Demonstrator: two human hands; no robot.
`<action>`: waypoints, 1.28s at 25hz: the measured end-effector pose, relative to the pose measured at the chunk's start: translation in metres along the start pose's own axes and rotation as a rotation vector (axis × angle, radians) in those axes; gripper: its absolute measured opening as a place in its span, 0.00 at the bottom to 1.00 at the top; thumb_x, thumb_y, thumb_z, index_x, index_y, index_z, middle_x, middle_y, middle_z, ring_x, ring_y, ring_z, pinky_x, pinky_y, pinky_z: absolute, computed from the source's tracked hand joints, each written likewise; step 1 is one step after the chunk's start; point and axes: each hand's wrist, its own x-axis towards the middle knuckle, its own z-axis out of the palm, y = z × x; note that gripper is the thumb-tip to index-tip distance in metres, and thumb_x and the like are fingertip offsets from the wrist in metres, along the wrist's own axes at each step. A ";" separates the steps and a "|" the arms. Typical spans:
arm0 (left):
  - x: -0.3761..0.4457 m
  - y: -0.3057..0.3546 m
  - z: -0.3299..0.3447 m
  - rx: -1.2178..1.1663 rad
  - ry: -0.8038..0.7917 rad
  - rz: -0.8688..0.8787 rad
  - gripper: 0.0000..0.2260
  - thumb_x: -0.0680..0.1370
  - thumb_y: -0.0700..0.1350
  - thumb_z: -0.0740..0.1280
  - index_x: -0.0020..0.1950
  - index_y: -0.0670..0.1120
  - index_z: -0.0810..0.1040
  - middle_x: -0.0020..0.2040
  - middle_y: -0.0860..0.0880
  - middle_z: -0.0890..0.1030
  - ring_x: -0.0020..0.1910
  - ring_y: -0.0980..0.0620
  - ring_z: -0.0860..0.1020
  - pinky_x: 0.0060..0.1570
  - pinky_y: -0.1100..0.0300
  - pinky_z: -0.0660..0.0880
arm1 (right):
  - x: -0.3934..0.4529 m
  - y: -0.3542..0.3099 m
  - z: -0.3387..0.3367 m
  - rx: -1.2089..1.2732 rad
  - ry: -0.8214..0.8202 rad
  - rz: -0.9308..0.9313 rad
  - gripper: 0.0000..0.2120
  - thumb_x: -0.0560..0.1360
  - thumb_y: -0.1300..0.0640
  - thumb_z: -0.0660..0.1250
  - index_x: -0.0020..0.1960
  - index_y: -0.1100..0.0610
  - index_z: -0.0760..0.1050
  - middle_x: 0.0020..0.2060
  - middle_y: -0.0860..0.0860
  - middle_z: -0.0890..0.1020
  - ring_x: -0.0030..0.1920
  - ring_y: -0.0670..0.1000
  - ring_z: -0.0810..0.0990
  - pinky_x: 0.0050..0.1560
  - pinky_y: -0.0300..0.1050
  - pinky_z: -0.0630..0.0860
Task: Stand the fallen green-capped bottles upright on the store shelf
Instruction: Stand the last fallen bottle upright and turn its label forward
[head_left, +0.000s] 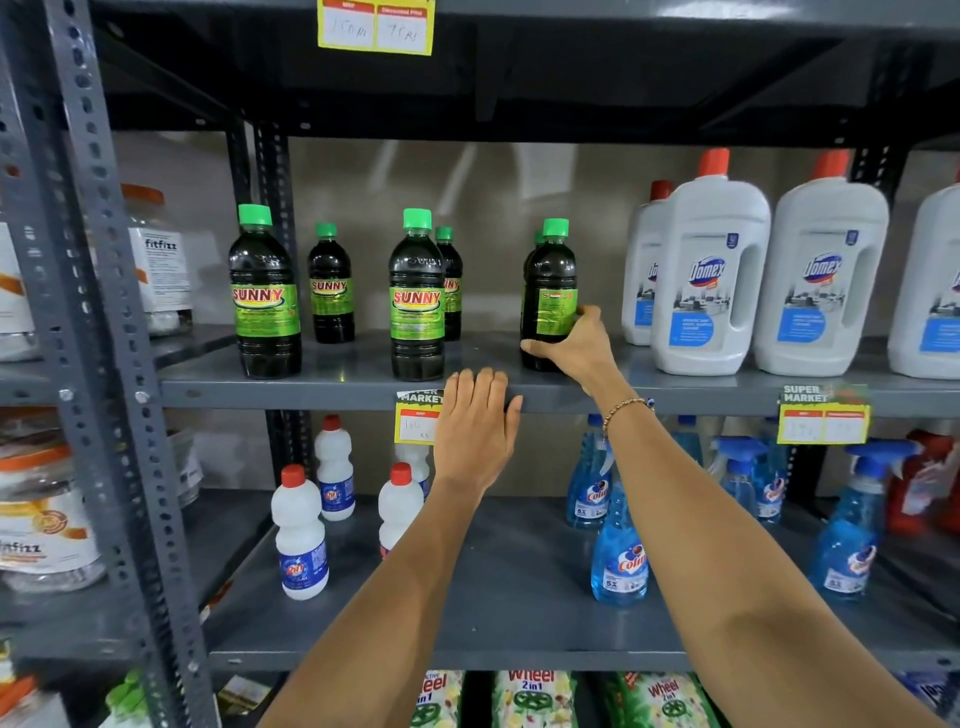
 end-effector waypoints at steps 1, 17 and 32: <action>0.000 0.000 0.000 -0.001 0.002 0.002 0.18 0.81 0.52 0.52 0.59 0.42 0.74 0.56 0.45 0.79 0.56 0.43 0.75 0.64 0.50 0.66 | 0.000 0.000 0.001 -0.006 -0.015 0.004 0.42 0.63 0.56 0.79 0.68 0.61 0.60 0.61 0.55 0.73 0.60 0.52 0.74 0.55 0.42 0.70; -0.001 -0.001 0.004 0.013 0.052 0.018 0.18 0.81 0.52 0.53 0.59 0.42 0.75 0.55 0.45 0.79 0.55 0.43 0.76 0.63 0.50 0.67 | 0.000 0.000 0.002 -0.059 -0.070 0.028 0.40 0.63 0.55 0.78 0.67 0.62 0.60 0.63 0.57 0.71 0.59 0.54 0.73 0.58 0.47 0.73; -0.001 -0.002 0.007 0.007 0.077 0.032 0.18 0.81 0.52 0.53 0.59 0.43 0.74 0.55 0.45 0.79 0.55 0.43 0.76 0.63 0.50 0.65 | -0.004 0.002 -0.002 -0.029 -0.127 0.031 0.34 0.63 0.54 0.80 0.63 0.60 0.69 0.54 0.53 0.78 0.52 0.51 0.75 0.50 0.42 0.71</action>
